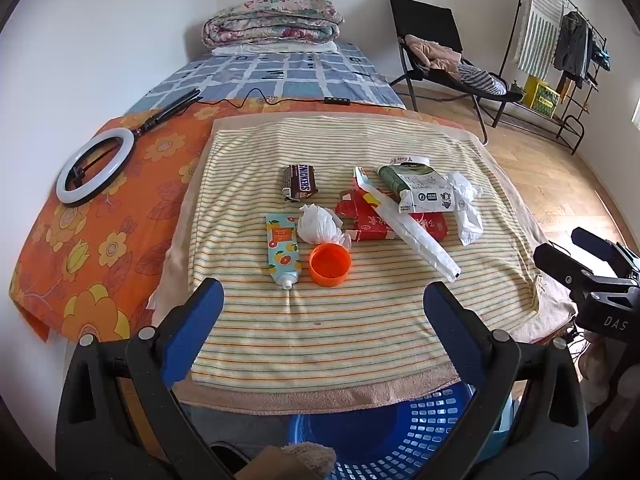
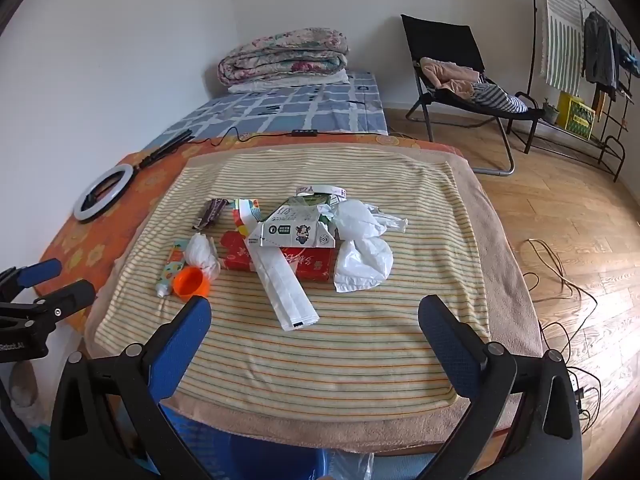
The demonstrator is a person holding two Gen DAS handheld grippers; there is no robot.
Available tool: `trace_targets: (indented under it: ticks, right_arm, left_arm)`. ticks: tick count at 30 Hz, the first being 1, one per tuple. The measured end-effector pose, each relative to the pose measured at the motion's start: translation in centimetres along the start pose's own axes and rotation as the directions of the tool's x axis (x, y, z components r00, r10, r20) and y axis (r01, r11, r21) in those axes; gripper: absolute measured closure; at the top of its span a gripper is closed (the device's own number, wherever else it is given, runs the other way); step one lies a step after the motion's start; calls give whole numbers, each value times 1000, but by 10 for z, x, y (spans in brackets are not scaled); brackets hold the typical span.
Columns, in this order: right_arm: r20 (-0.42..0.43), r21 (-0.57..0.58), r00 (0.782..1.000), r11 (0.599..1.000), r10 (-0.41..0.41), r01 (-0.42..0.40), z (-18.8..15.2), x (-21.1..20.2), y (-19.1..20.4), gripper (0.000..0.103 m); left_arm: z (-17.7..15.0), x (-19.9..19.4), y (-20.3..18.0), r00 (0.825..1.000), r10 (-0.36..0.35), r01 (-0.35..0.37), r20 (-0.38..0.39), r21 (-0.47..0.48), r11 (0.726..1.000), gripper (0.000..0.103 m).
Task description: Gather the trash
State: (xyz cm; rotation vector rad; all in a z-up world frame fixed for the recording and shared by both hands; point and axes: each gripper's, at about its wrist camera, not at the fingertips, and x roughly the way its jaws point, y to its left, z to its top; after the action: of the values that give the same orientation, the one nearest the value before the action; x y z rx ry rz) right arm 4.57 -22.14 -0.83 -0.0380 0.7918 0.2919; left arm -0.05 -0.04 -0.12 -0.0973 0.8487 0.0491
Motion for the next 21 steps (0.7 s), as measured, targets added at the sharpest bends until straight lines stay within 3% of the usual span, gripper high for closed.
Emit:
trace_targets:
  ticks: [21]
  right_arm:
    - [-6, -31, 999, 999, -35, 34, -6, 6, 8, 0]
  left_arm:
    - [-6, 14, 6, 999, -11, 10, -39, -23, 1000, 1]
